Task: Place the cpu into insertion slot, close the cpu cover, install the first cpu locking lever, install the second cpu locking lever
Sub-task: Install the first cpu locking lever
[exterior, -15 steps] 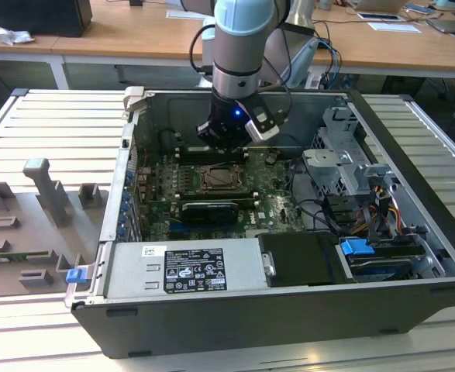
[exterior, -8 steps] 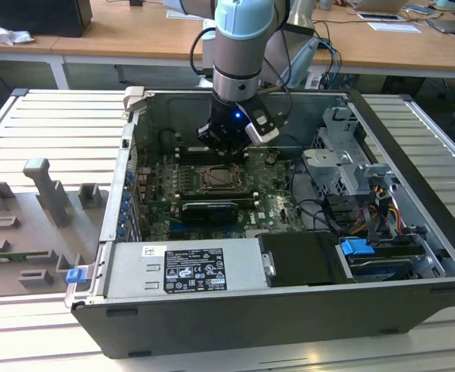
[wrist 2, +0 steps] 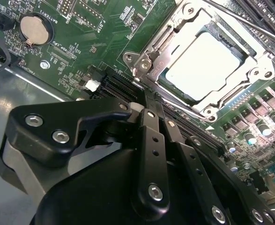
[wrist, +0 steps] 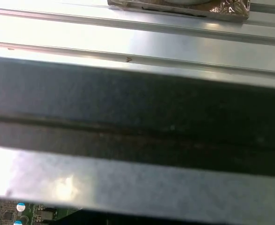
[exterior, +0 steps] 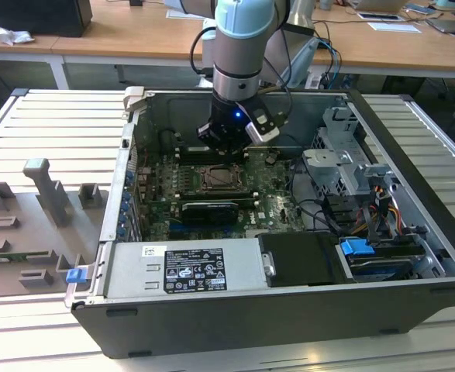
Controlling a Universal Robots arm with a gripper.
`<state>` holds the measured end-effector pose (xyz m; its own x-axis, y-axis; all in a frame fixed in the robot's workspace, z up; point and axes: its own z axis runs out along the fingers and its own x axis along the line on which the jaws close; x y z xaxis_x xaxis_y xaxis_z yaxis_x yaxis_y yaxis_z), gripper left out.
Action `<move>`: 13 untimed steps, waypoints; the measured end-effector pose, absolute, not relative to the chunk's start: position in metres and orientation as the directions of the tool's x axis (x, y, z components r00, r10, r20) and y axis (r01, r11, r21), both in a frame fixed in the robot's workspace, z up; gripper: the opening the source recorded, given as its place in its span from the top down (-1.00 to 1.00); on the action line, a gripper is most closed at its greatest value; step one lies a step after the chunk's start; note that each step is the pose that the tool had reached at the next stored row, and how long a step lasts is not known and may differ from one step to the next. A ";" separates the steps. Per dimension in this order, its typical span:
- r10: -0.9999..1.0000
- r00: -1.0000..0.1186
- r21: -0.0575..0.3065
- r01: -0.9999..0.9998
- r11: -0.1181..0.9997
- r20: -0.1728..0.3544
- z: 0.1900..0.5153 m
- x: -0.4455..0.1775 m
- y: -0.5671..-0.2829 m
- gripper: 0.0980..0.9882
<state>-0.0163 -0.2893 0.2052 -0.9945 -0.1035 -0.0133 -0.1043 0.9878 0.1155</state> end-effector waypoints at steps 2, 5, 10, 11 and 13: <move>-0.103 -0.995 0.111 -0.104 0.988 -0.013 0.205 -0.016 -0.289 0.98; -0.104 -0.995 0.100 -0.104 0.989 -0.011 0.204 -0.016 -0.289 0.98; -0.104 -0.995 0.092 -0.104 0.990 -0.011 0.202 -0.015 -0.289 0.98; -0.104 -0.995 0.091 -0.104 0.990 -0.010 0.202 -0.015 -0.289 0.98; -0.104 -0.995 0.093 -0.104 0.990 -0.011 0.201 -0.014 -0.289 0.98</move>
